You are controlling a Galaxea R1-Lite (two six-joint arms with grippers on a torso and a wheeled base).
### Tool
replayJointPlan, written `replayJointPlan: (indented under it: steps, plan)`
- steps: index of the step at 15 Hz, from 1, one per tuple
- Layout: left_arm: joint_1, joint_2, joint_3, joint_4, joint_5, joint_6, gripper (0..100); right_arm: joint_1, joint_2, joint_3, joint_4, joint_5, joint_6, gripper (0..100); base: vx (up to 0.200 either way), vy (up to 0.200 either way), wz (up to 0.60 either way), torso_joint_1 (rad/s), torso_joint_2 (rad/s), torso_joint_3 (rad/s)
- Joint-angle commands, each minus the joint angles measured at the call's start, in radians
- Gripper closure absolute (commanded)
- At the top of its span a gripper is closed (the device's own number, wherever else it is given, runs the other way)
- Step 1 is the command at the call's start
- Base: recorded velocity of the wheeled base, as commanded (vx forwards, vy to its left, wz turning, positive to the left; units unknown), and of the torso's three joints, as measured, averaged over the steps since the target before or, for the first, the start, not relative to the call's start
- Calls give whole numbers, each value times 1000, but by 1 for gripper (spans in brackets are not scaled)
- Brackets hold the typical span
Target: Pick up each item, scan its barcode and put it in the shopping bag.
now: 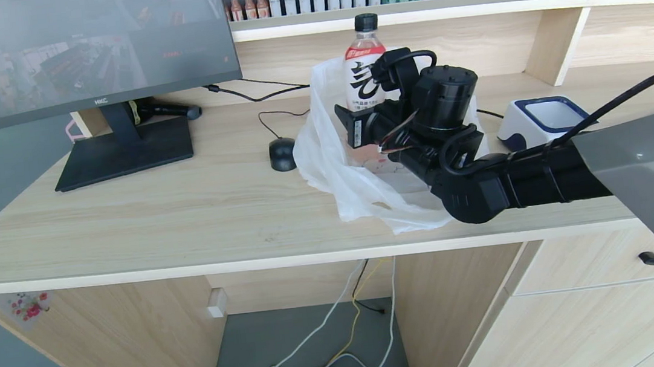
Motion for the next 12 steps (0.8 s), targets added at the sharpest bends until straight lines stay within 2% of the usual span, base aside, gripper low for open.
replayJointPlan:
  steps: [1,2,12]
  plan:
    - [0,0,0,0,0,0,0,0,2,-1,1,0,0,100,0,0,0,0,0,0]
    - [0,0,0,0,0,0,0,0,-1,0,-1,2,0,0,0,0,0,0,0,0]
    - [0,0,0,0,0,0,0,5,-24,0,-28,-3,-25,0,0,0,0,0,0,0]
